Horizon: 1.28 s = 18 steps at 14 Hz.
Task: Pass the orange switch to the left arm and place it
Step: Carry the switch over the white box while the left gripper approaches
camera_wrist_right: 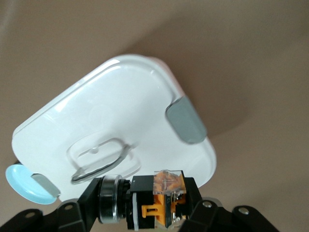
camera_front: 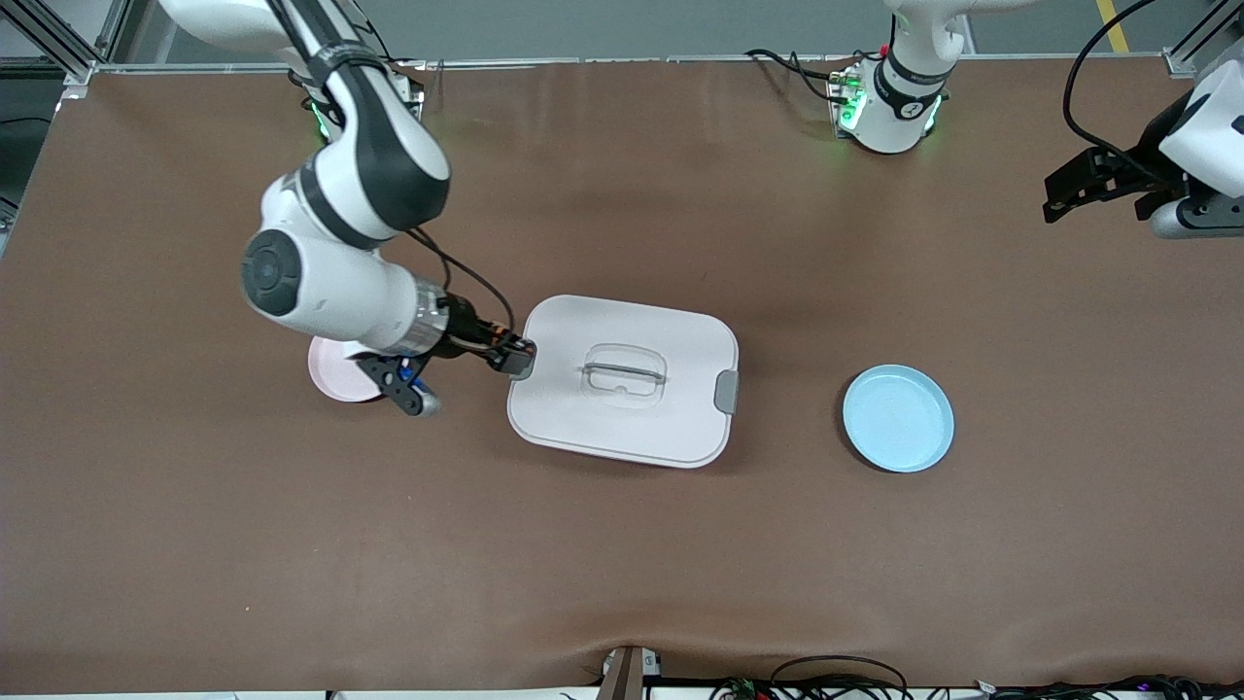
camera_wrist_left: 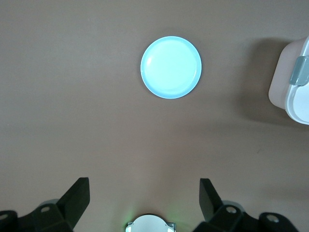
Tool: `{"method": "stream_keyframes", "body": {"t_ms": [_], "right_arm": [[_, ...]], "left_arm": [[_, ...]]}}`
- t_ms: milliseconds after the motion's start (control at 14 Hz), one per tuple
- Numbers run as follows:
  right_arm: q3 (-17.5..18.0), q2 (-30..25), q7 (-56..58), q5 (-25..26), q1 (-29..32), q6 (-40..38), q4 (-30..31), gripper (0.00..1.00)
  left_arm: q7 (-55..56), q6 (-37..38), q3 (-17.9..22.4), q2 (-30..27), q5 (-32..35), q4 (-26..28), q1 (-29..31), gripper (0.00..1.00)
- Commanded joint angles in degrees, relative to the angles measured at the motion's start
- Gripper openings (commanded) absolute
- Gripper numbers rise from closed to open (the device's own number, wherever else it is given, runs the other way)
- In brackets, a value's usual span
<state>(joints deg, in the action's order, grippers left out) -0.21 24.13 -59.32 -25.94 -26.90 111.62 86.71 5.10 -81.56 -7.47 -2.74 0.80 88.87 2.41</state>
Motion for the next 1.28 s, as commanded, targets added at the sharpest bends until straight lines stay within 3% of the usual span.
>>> {"method": "stream_keyframes", "body": {"t_ms": [0,356,569,783,997,1210], "right_arm": [[-0.49,4.51,-11.22,-1.91,-3.24,-0.79,-7.95,0.0],[-0.49,8.64,-29.68,-4.55,-8.16,2.8,-16.04,0.0],[-0.23,8.82,-37.77,-5.34,-11.15,6.84,-17.19,0.0],[-0.23,11.63,-47.44,-6.58,-14.75,11.68,-21.91,0.0],[-0.14,14.44,-56.4,-6.66,-16.69,15.01,-27.64,0.0],[1.43,14.45,-62.75,-6.66,-17.13,20.73,-27.82,0.0]], "left_arm": [[0.26,-0.36,0.0,-0.68,-0.8,0.16,0.31,1.0],[1.4,-0.01,-1.05,-0.6,-1.41,-0.01,-0.39,1.0],[5.17,0.08,-1.58,-0.16,-9.92,0.16,-0.22,1.0],[6.33,-1.14,-3.68,0.98,-13.45,0.16,-0.83,1.0],[6.06,-7.01,-5.7,0.99,-17.15,2.96,-1.53,1.0],[3.44,-14.13,-6.33,0.72,-23.28,7.88,-1.54,1.0]]}}
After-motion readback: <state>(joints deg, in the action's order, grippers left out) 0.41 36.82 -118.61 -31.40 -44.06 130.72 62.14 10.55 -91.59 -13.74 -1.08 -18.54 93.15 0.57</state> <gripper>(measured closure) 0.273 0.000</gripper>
